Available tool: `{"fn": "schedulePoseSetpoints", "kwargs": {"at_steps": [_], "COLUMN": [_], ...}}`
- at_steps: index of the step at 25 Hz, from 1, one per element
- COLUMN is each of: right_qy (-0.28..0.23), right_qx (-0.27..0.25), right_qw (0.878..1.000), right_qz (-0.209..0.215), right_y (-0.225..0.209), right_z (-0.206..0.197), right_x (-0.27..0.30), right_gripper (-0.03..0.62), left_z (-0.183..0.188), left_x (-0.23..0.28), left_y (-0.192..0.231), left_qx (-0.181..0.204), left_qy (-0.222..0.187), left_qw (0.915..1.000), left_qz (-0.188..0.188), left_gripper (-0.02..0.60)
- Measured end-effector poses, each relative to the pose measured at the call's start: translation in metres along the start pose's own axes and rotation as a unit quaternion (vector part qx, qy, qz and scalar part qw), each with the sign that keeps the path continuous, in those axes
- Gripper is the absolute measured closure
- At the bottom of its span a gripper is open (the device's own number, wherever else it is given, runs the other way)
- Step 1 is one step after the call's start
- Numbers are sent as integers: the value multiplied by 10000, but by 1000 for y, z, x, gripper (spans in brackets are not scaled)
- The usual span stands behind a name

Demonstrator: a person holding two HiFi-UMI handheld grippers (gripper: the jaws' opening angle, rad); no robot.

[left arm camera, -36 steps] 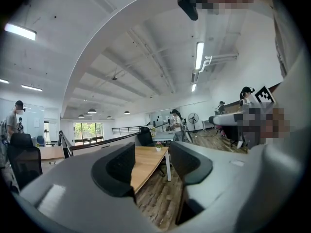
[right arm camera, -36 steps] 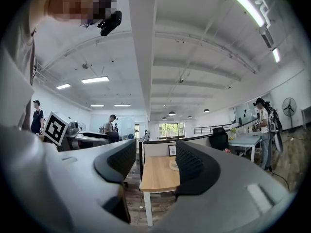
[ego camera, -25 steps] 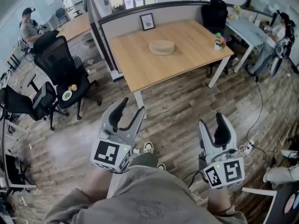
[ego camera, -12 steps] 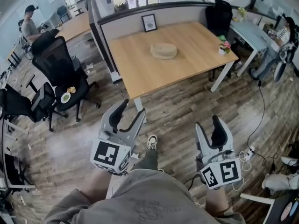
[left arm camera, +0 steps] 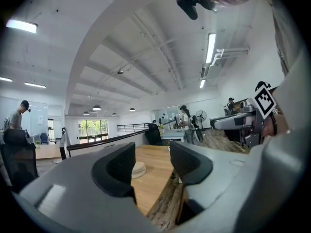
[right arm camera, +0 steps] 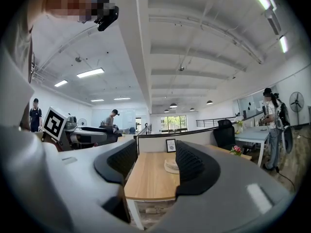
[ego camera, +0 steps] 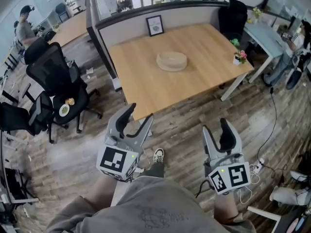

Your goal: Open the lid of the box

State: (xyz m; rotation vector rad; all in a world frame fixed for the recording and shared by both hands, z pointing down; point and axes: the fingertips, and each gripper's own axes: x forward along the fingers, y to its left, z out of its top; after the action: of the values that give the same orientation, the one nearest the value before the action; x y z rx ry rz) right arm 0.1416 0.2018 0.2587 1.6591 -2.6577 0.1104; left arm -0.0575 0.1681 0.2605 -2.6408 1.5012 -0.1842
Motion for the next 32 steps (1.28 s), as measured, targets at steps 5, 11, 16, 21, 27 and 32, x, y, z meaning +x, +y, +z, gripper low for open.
{"fn": "schedulePoseSetpoints", "kwargs": {"at_steps": [5, 11, 16, 21, 27, 32], "right_qy": [56, 34, 93, 161, 282, 325], "right_qx": [-49, -102, -112, -76, -118, -77], "right_qw": [10000, 9999, 9999, 9998, 9991, 9975], "right_qz": [-17, -47, 8, 59, 310, 621], "right_y": [-14, -27, -34, -53, -85, -122], "right_z": [12, 20, 19, 14, 4, 2], "right_x": [75, 148, 188, 217, 260, 312], "right_gripper": [353, 353, 353, 353, 353, 353], "left_z": [-2, -9, -15, -16, -25, -30], "left_x": [53, 104, 130, 161, 209, 259], "left_y": [49, 99, 125, 135, 145, 157], "left_qx": [-121, -184, -345, -255, -236, -188], "left_qy": [37, 2, 52, 23, 111, 359], "left_qw": [9998, 9996, 9991, 9994, 9996, 9992], "left_qz": [-148, -193, -222, -245, -128, 61], "left_gripper": [356, 356, 356, 356, 356, 354]}}
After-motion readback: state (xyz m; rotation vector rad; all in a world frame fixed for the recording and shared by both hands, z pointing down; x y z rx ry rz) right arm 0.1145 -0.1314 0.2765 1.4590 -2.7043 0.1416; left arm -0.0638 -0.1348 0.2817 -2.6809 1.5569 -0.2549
